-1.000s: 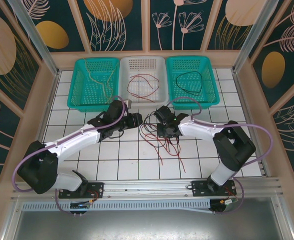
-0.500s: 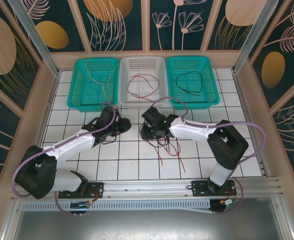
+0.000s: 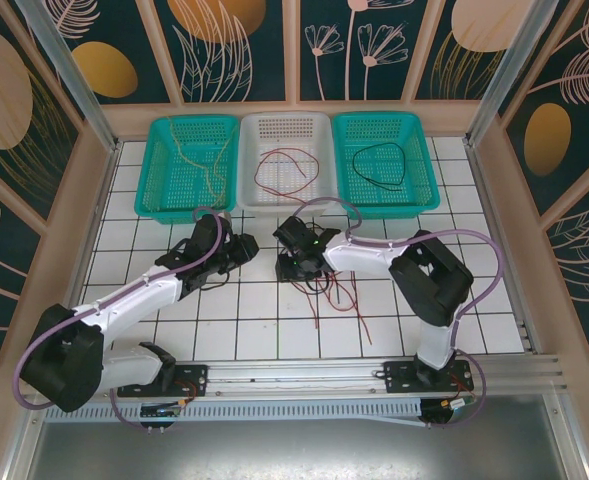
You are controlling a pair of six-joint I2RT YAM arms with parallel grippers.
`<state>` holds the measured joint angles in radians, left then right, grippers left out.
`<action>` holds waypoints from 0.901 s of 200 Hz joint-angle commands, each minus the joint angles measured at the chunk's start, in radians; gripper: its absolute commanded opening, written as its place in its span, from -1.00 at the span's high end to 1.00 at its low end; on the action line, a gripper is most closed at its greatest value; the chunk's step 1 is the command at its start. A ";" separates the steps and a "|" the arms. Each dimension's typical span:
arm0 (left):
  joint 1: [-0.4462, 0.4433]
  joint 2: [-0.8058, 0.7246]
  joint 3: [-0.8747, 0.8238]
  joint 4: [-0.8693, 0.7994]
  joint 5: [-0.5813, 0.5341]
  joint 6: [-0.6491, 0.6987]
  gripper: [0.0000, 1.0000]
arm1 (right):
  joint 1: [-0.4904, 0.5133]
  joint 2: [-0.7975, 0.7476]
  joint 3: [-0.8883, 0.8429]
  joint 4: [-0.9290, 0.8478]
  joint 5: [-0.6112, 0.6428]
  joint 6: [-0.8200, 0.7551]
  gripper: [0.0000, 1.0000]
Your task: Untangle the cables
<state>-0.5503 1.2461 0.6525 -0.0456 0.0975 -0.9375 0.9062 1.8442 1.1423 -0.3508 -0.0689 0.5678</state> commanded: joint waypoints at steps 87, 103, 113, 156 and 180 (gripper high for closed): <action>0.004 -0.010 0.024 0.040 0.038 0.013 0.31 | 0.025 -0.031 0.043 -0.013 0.075 0.059 0.79; 0.004 -0.023 0.028 0.057 0.046 0.018 0.29 | 0.031 -0.100 0.053 -0.018 0.079 0.032 0.84; 0.005 -0.034 0.029 0.082 0.055 0.018 0.28 | 0.034 -0.149 0.064 -0.029 0.105 0.015 0.87; 0.005 -0.090 0.015 0.327 0.198 -0.004 0.13 | 0.023 -0.373 0.079 0.006 0.066 -0.015 0.99; 0.004 -0.110 0.025 0.424 0.238 0.005 0.05 | 0.009 -0.480 0.077 0.099 -0.021 -0.025 1.00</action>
<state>-0.5495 1.1652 0.6537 0.2024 0.2493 -0.9371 0.9287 1.4479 1.1969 -0.3347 -0.0200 0.5743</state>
